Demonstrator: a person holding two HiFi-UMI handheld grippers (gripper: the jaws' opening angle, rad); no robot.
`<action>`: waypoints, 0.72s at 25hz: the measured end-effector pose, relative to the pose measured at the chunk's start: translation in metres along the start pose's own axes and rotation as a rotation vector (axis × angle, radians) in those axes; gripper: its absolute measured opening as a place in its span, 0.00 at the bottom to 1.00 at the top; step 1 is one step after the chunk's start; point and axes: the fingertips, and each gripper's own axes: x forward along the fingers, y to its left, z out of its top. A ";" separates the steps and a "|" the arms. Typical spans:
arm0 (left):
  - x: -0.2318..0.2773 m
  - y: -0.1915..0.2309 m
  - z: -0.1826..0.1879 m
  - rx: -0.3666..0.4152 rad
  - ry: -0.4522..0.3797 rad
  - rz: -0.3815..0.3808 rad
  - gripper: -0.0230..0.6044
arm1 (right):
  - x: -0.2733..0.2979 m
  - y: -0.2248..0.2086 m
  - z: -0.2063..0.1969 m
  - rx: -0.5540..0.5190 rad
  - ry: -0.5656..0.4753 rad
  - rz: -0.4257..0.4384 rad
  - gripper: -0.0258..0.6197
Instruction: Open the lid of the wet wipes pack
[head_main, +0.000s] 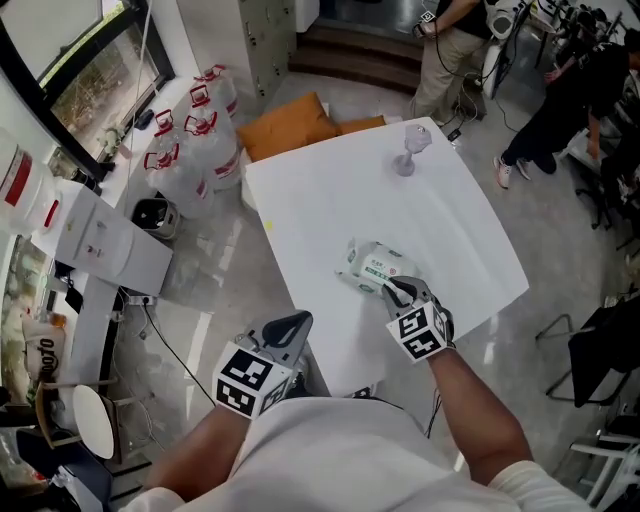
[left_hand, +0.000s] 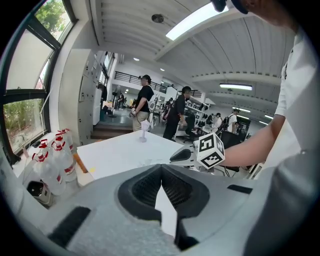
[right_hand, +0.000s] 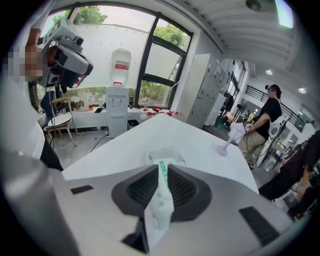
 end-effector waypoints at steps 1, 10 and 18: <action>-0.002 0.002 -0.001 -0.003 0.001 0.005 0.05 | 0.004 -0.001 -0.001 -0.005 0.006 0.002 0.14; -0.007 0.017 -0.005 -0.030 0.001 0.039 0.05 | 0.039 -0.001 -0.008 -0.076 0.074 0.035 0.14; -0.006 0.030 -0.009 -0.053 0.004 0.056 0.05 | 0.056 0.005 -0.019 -0.181 0.129 0.057 0.18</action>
